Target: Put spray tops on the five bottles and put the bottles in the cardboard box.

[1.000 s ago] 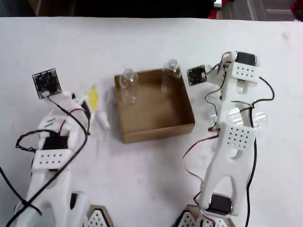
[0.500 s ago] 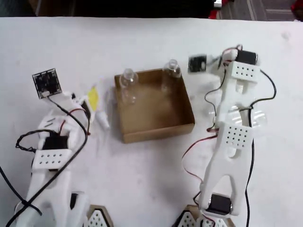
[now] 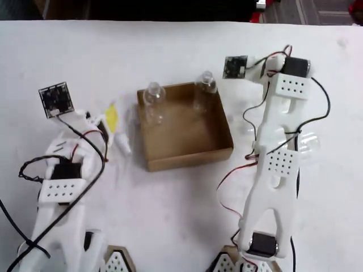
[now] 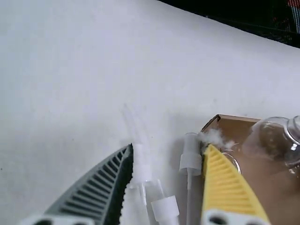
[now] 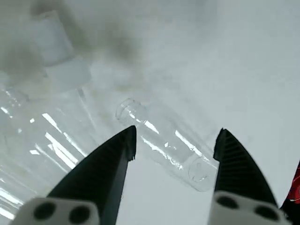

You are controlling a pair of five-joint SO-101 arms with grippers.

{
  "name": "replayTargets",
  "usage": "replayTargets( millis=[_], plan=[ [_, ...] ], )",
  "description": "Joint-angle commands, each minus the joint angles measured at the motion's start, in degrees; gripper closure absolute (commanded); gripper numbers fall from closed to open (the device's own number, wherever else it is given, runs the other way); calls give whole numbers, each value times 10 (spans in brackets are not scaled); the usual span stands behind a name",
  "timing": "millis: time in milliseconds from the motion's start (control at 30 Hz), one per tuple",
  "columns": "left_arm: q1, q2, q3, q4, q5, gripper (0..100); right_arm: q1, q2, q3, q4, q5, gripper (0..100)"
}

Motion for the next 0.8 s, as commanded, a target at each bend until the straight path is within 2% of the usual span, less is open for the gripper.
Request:
replayTargets(
  millis=[0,300,767],
  plan=[
    [-7,-4,-9,-14,3,775,14,-8,6,17,62,755],
    [-6,-3,-6,-33,2,775,18,-7,42,18,156,756],
    [-6,-3,-7,-34,2,775,7,-1,74,2,188,758]
  ],
)
